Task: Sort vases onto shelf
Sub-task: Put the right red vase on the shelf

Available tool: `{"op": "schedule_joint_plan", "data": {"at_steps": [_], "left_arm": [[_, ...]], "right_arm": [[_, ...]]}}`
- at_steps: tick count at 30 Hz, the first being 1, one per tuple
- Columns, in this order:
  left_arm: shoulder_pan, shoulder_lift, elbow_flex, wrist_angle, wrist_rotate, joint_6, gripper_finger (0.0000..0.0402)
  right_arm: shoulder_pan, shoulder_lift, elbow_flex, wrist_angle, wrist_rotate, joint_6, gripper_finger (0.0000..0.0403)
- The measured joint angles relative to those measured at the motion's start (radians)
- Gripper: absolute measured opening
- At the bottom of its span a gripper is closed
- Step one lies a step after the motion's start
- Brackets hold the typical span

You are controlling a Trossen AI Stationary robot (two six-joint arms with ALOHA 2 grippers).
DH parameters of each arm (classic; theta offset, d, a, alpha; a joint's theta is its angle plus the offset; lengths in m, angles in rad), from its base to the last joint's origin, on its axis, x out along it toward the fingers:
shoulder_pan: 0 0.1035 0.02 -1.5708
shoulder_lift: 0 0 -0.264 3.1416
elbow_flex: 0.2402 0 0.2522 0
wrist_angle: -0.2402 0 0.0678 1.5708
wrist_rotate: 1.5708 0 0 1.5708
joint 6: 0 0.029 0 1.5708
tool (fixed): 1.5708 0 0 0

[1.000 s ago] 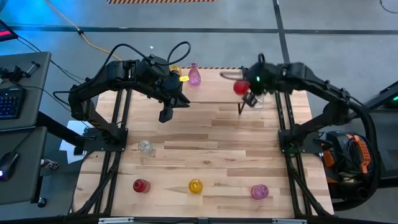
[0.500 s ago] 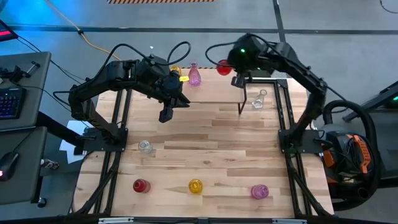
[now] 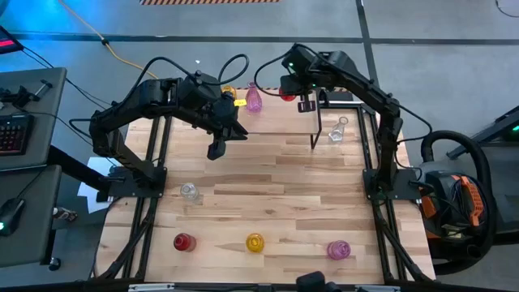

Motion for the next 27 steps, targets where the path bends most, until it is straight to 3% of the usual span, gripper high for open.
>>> {"op": "schedule_joint_plan", "data": {"at_steps": [7, 16, 27], "left_arm": [[0.0, 0.0, 0.0, 0.0, -0.002, 0.002, 0.0055], [0.0, 0.0, 0.0, 0.0, -0.002, 0.003, 0.0055], [0.003, 0.004, 0.0, 0.001, -0.005, 0.003, 0.0055]], "right_arm": [[0.001, 0.036, 0.0, 0.021, -0.044, -0.089, 0.0], [0.003, 0.093, 0.0, 0.006, -0.021, -0.091, 0.0], [0.008, 0.118, 0.0, 0.033, -0.075, -0.135, 0.0]]}}
